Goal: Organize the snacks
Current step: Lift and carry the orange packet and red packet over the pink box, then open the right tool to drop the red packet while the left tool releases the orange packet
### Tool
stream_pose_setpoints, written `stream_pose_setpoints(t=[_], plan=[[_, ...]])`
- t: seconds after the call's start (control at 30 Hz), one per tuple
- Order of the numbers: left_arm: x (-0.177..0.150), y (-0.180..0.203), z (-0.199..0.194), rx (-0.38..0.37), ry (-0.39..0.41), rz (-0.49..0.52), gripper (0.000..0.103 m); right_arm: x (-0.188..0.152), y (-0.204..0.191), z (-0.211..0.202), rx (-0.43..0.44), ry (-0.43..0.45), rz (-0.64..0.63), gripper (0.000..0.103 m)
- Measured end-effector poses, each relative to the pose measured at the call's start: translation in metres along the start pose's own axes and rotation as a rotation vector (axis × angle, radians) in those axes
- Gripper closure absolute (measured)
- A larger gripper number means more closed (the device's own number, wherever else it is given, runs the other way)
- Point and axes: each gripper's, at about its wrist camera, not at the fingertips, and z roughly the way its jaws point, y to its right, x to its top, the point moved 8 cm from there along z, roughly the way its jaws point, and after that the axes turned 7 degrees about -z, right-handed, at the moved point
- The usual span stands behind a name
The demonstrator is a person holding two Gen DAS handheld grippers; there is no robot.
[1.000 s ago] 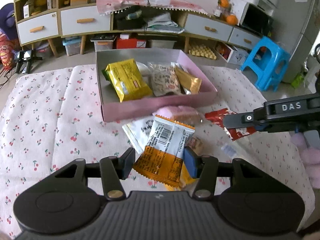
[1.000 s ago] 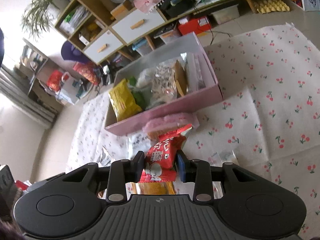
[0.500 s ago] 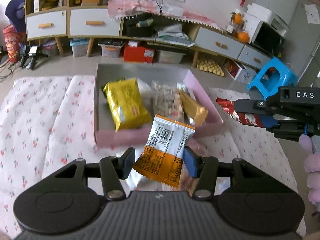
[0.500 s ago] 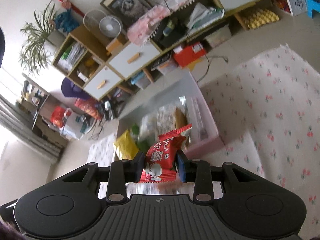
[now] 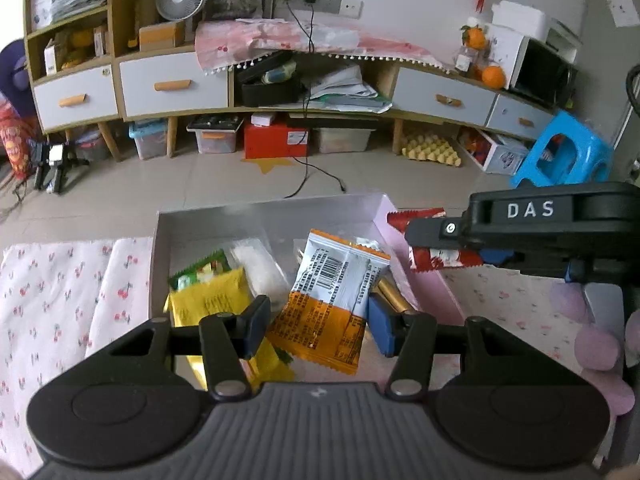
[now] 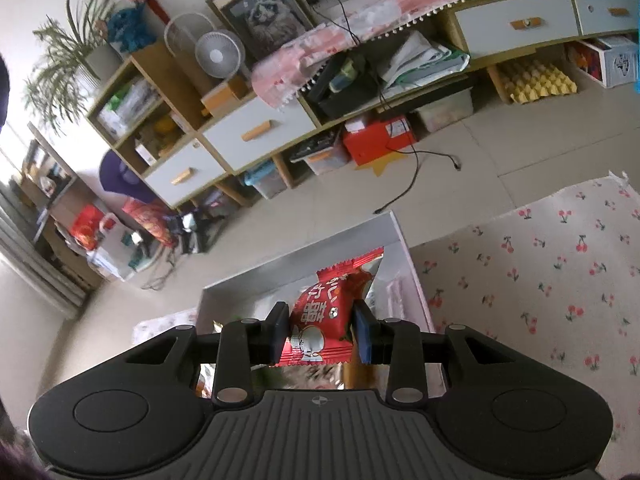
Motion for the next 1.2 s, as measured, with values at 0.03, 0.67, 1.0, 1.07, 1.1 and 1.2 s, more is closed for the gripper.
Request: stream_pose_setpoints(t=[0.03,0.67,1.0,1.07,1.1,1.2], plan=[[0.001,0.000,0.003,0.007,0.001,0.010,0.054,0.000,0.002,0.006,0.004,-0.005,0.006,0.069],[0.011,0.001,0.019,0.040,0.077,0.067,0.029,0.013,0.015,0.035,0.046,0.012,0.045,0.053],[0.012,-0.003,0.006,0.046,0.071,0.040,0.013,0.007,0.021,0.017,0.026,0.003,0.067,0.041],[0.010,-0.005,-0.001,0.043,0.072,0.030,0.011,0.005,0.023,0.009,0.020,0.004,0.068,0.039],[0.010,-0.006,-0.004,0.044,0.073,0.028,0.010,0.003,0.024,0.005,0.015,0.004,0.067,0.035],[0.006,-0.008,-0.015,0.045,0.075,0.027,0.005,-0.001,0.027,-0.009,-0.005,0.004,0.065,0.030]])
